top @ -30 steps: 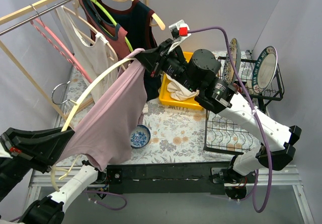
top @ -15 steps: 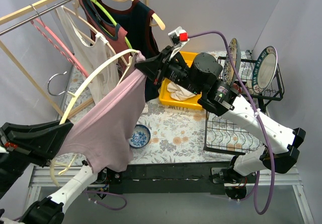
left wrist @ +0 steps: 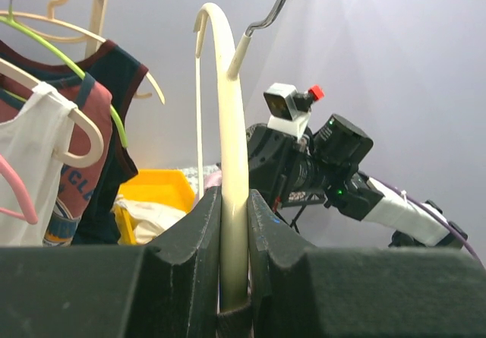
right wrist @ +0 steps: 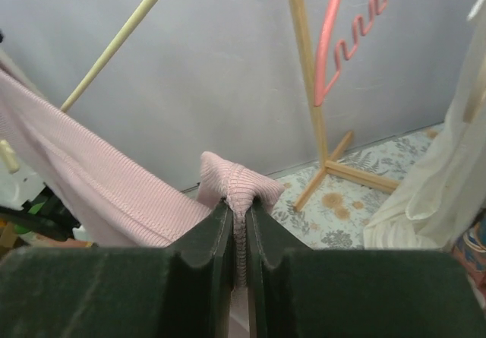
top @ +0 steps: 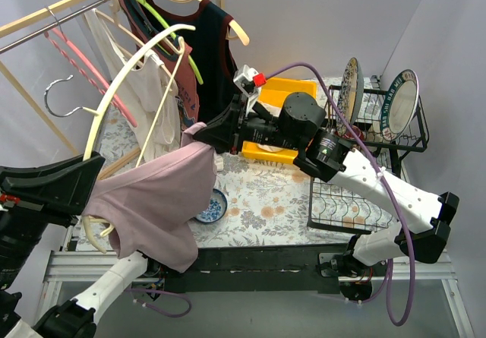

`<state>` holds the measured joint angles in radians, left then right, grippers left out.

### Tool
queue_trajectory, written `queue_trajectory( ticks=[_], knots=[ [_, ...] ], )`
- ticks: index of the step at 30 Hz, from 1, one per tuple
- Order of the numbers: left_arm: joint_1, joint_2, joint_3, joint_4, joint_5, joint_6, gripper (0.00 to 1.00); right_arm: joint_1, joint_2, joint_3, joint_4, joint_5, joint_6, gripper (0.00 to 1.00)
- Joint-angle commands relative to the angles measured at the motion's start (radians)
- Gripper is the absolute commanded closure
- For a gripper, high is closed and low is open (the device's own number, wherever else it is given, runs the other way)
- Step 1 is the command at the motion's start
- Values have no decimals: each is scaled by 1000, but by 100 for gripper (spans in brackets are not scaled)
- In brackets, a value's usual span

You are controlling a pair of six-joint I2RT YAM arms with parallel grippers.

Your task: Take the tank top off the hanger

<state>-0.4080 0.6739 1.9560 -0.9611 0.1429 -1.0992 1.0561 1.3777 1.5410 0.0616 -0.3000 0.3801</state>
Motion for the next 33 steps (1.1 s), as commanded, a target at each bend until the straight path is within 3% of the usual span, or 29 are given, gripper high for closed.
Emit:
queue_trajectory(
  ticks=[1,2,3,6,9,13,23,29,32,33],
  knots=[
    [-3,-4,-20,120,-40,-17,100,33,-5,25,75,-140,-12,79],
    [-3,-5,-29,127,-32,-25,100,36,0,36,55,-136,-17,75],
    [-5,-8,-43,139,-29,-33,100,38,3,44,55,-128,-17,59],
    [-3,-22,-74,163,-35,-62,100,39,-14,31,111,-76,20,38],
    [-5,-39,-109,185,-57,-76,100,45,-37,-19,248,-53,86,26],
    [-3,-40,-131,190,-98,-83,100,106,1,10,248,-60,37,16],
    [-3,-51,-177,245,-175,-91,100,306,182,195,95,13,-133,13],
    [-3,-47,-186,278,-239,-79,100,373,215,142,78,50,-158,15],
    [-3,-45,-192,285,-290,-59,100,393,228,143,58,71,-158,32],
    [-3,-43,-195,289,-307,-44,100,395,234,148,38,73,-158,57]
  ],
)
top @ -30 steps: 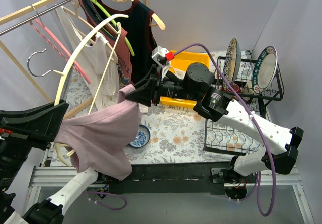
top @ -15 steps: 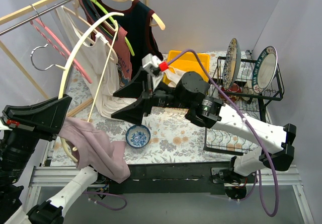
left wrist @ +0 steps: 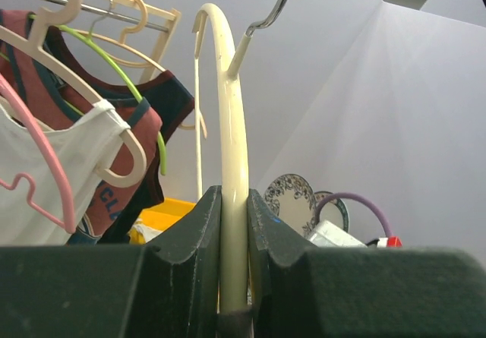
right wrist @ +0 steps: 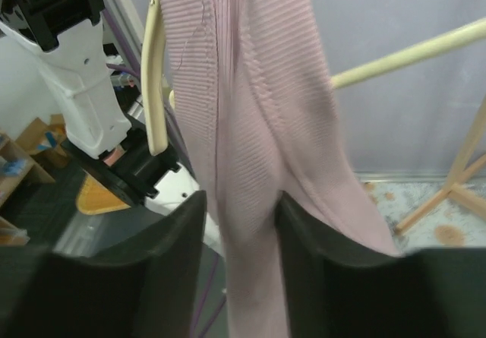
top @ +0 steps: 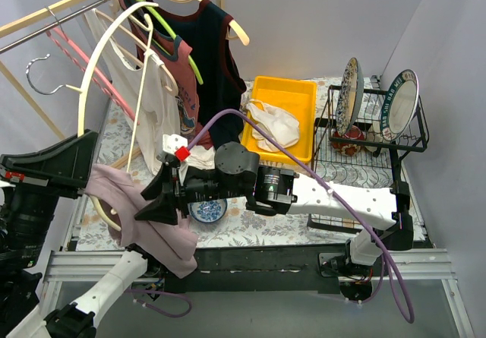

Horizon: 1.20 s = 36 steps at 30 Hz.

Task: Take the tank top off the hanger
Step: Remove the tank top from the hanger, then place the tank top in the bin.

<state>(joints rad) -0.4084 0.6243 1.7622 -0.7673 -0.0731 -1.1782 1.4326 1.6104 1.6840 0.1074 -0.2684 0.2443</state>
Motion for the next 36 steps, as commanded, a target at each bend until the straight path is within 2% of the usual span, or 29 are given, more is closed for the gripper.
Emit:
queue_trajectory(
  ticks=[1,2,3,9,16,19,25,30,33,35,36],
  knots=[
    [-3,3,-9,98,-108,43,100,25,8,9,-20,53,-19,75],
    [-3,3,-10,108,-140,51,100,28,8,13,-34,61,-20,94],
    [-3,2,-12,112,-154,78,100,29,6,6,-46,72,-19,99],
    [-3,49,54,88,-335,178,100,54,-101,-154,-95,40,-89,99],
    [-3,80,85,59,-363,187,100,57,-178,-224,-132,67,-96,99],
    [-3,90,129,51,-360,192,100,55,-198,-189,-166,81,-92,99],
    [-3,147,304,-105,-350,154,100,57,-234,-28,-280,204,-117,99],
    [-3,118,310,-148,-361,123,100,54,-228,224,-392,392,-241,99],
    [-4,120,338,-178,-352,118,100,54,-228,342,-393,486,-342,99],
    [-3,123,358,-191,-344,121,100,54,-251,362,-342,532,-401,99],
    [-3,121,359,-191,-344,120,100,54,-265,336,-306,550,-484,99]
  ],
)
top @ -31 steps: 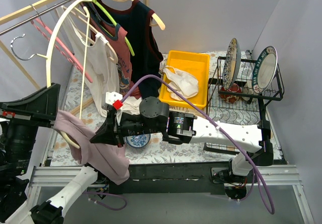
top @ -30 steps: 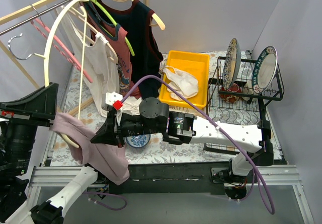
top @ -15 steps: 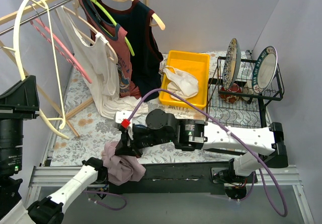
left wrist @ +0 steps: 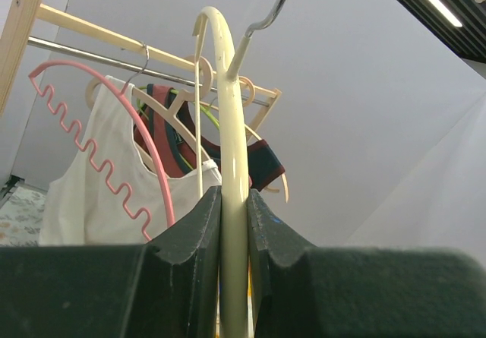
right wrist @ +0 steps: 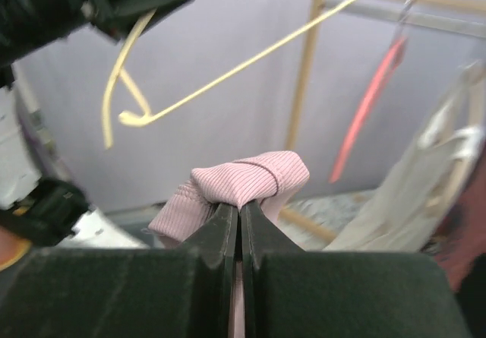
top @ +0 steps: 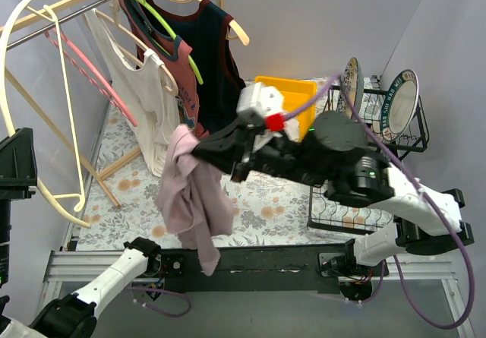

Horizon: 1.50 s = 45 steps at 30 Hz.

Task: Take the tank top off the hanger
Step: Place the tank top in the bin.

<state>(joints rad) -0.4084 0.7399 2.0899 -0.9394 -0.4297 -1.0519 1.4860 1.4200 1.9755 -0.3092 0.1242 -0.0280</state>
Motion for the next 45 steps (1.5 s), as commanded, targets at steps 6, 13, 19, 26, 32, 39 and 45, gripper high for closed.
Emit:
queue_trajectory(
  ticks=[6,13,19,26,32,39,45],
  knots=[
    [-4,1,32,-27,49,-43,100,-38,-78,-24,456,436,-607,99],
    [-3,-11,38,-24,74,-69,100,-309,112,232,320,400,-659,99],
    [-3,-17,73,-36,82,-73,100,-579,91,87,400,361,-583,99],
    [-3,-11,99,-52,55,-46,100,-840,112,42,378,243,-432,99],
    [-3,-10,95,-50,54,-45,100,-921,169,13,326,192,-348,99],
    [-3,-10,97,-44,49,-37,100,-929,163,-156,352,89,-250,99],
    [-6,-13,88,-45,48,-40,100,-934,206,-187,357,91,-196,99]
  ],
)
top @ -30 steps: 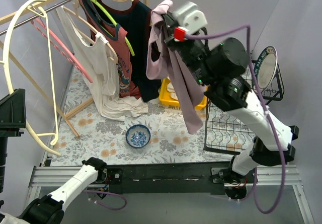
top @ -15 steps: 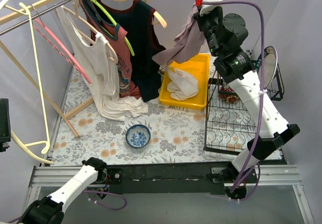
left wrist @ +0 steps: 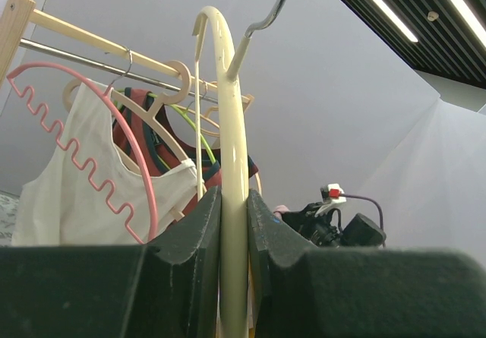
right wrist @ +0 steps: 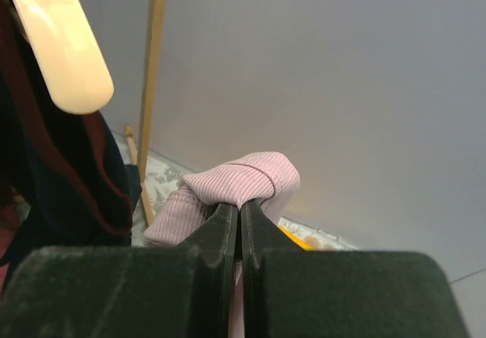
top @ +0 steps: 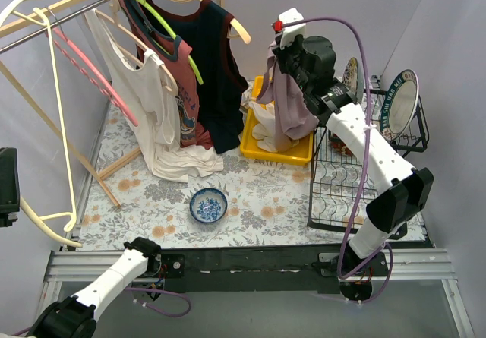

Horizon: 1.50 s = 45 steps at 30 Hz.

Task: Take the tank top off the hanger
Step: Place the tank top in the bin.

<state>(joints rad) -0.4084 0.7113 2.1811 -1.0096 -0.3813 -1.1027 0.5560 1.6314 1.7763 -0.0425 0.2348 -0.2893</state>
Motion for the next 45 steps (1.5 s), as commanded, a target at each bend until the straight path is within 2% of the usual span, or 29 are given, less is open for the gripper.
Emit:
queue_trajectory(
  ticks=[1,6,7,10,12,15,17,19,21,23,24,26,34,39,45],
  knots=[
    [-4,11,-15,25,2,12,100,-14,10,14,89,-9,87,99],
    [-4,-7,-24,23,-13,17,100,-33,71,8,1,144,197,99],
    [-4,-12,-23,23,-18,21,100,-33,100,-1,-52,247,225,99],
    [-9,-16,-20,20,-25,27,100,-33,136,-20,-85,358,225,99],
    [-12,-16,-17,19,-27,27,100,-33,166,-21,-98,350,223,99],
    [-15,-19,-17,20,-33,29,100,-33,200,-34,-126,155,228,99],
    [-17,-19,-18,20,-37,30,100,-33,218,-46,-146,55,254,94],
    [-17,-21,-17,20,-36,30,100,-33,261,-31,-174,37,274,79],
    [-17,-19,-11,17,-37,30,100,-33,310,3,-244,34,280,55],
    [-17,-21,-9,14,-41,32,100,-33,331,52,-296,72,304,47],
    [-18,-21,-4,14,-44,33,100,-33,337,63,-325,84,309,37],
    [-18,-22,0,14,-48,33,100,-33,329,68,-333,115,315,33],
    [-20,-18,-9,19,-62,43,100,-28,298,86,-375,81,332,36],
    [-26,10,14,-17,-138,43,100,-27,259,110,-418,25,355,41],
    [-30,22,16,-90,-206,17,100,-27,197,-126,-218,-38,372,45]
  ],
)
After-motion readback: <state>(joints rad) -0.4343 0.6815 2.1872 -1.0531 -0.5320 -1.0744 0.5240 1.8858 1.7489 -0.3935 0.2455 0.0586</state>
